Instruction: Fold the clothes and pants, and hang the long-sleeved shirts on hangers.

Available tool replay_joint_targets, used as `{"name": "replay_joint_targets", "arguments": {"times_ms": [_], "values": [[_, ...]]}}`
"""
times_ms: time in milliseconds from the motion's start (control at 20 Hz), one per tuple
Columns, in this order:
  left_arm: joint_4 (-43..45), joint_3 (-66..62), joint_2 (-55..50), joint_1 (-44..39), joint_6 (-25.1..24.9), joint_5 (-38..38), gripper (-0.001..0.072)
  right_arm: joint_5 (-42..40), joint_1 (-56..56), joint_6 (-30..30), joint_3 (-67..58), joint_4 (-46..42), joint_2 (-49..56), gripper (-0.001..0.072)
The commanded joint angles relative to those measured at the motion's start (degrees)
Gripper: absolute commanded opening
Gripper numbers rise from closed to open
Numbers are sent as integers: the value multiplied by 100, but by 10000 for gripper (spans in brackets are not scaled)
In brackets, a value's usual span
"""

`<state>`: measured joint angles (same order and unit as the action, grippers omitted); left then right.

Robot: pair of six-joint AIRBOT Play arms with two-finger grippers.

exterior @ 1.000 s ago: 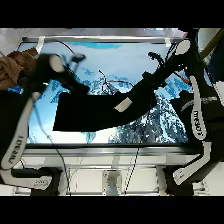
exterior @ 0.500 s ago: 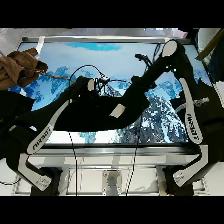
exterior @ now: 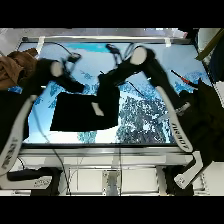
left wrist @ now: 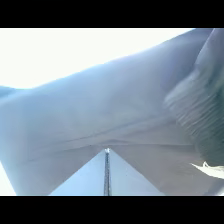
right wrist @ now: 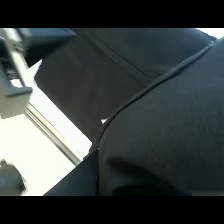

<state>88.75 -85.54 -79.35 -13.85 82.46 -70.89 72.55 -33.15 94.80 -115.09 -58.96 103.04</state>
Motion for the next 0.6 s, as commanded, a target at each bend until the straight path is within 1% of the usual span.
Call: {"name": "replay_joint_targets", "arguments": {"times_ms": [0,50,100,150,200,250,300,350,500,550], "values": [[144,2,879,691,-2,-52,8,-1799,-905,22,-28,-37,483,29],[146,2,1047,822,-2,-87,7,-2271,-1115,24,-28,-20,643,125],[146,2,1200,940,-2,-149,8,-2789,-1316,22,-28,74,778,355],[149,2,1311,1036,-4,-216,8,-3161,-1482,0,-28,105,820,527],[149,2,1405,1132,-2,-286,8,-3316,-1596,-219,-31,22,807,552],[149,4,1473,1228,-4,-343,7,-3171,-1622,-542,-28,-72,750,552],[151,4,1506,1318,-4,-389,8,-2822,-1554,-603,-28,-201,678,552],[149,4,1526,1403,-4,-404,8,-2256,-1403,-595,-28,-317,579,552],[151,7,1519,1552,0,-400,8,-85,-669,-592,-28,-831,275,551],[146,9,1519,1550,0,-398,8,433,-402,-592,-28,-1062,192,551]]}}
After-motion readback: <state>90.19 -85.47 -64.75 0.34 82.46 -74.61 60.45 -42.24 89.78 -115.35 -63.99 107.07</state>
